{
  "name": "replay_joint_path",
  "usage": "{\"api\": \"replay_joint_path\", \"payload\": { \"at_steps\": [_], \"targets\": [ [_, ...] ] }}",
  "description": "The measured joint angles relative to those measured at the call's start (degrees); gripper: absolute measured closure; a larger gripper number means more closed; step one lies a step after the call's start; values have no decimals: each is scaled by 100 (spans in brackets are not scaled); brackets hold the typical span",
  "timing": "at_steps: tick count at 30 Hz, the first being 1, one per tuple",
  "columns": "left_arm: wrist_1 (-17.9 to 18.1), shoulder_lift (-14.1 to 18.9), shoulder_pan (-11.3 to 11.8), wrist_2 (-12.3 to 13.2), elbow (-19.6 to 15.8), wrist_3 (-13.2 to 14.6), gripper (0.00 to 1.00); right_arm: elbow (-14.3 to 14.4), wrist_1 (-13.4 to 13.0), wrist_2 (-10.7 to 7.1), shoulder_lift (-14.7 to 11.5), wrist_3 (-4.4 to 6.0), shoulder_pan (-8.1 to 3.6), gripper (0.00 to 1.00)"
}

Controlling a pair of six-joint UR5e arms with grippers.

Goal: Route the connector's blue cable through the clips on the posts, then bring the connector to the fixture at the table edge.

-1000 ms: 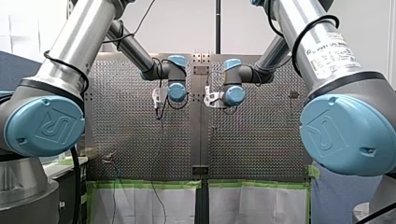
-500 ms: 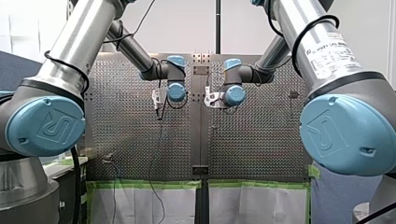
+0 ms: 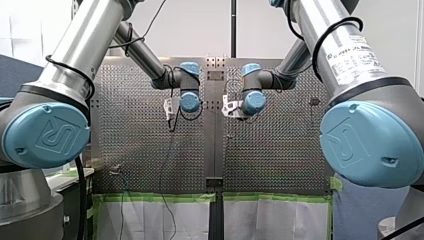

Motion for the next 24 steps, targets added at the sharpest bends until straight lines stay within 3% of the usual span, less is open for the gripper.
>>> {"api": "replay_joint_path", "payload": {
  "at_steps": [12, 24],
  "targets": [
    [198, -8, -98, 30, -295, 40, 100, 211, 36, 60, -4, -39, 8, 100],
    [342, -227, -286, 9, -529, 116, 100, 454, -26, 126, -62, -99, 28, 100]
  ]
}}
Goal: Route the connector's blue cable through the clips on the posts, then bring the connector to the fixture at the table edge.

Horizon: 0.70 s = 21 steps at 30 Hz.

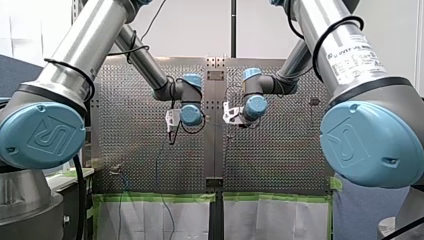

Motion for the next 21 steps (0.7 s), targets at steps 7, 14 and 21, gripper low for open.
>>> {"api": "replay_joint_path", "payload": {
  "at_steps": [7, 14, 21],
  "targets": [
    [141, -4, -28, -11, -204, 7, 100, 198, -54, 21, -56, -16, 3, 100],
    [235, -5, -83, 9, -382, 30, 100, 440, -162, 22, -78, -17, -13, 100],
    [299, -7, -216, 2, -518, 39, 100, 643, -254, 22, -87, -15, -23, 100]
  ]
}}
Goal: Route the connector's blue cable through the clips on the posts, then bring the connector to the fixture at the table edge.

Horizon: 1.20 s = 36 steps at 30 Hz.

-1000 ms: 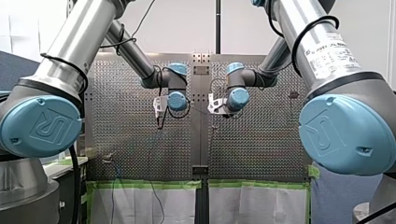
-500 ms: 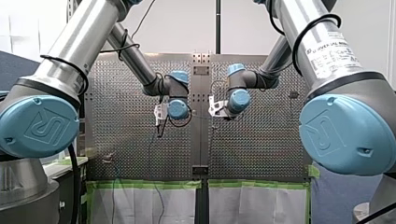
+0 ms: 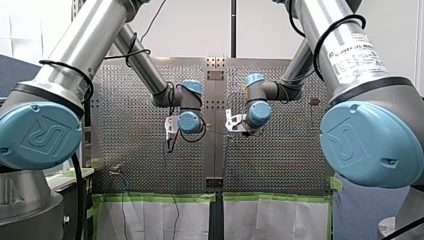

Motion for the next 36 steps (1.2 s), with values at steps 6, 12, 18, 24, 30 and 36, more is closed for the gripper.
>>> {"api": "replay_joint_path", "payload": {
  "at_steps": [6, 12, 18, 24, 30, 36],
  "targets": [
    [50, -5, -80, 17, -61, -12, 100, 147, -104, 0, -3, 10, -8, 100],
    [71, -161, -136, 66, -18, -31, 100, 278, -200, 1, -3, 21, -21, 100],
    [237, -420, -174, 83, 71, -121, 100, 350, -275, 18, 0, 21, -53, 100],
    [269, -680, -206, 97, 149, -143, 100, 402, -426, 27, 2, 10, -144, 100],
    [273, -765, -216, 106, 187, -172, 100, 407, -605, 8, 6, 18, -289, 100],
    [231, -791, -234, 115, 281, -202, 100, 408, -738, -33, 12, 30, -399, 100]
  ]
}}
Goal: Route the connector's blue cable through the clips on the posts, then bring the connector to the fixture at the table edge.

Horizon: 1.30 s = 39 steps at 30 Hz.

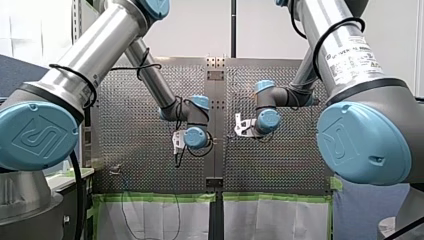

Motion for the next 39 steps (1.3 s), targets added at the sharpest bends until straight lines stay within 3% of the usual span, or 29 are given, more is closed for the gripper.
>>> {"api": "replay_joint_path", "payload": {
  "at_steps": [24, 30, 39],
  "targets": [
    [-512, -354, -166, 65, 783, -157, 100, -38, -189, -467, 140, 19, -348, 100],
    [-517, -563, -191, 53, 959, -274, 100, -64, -183, -527, 147, 26, -403, 100],
    [-586, -602, -155, 89, 1104, -306, 100, -67, -213, -589, 157, 38, -465, 100]
  ]
}}
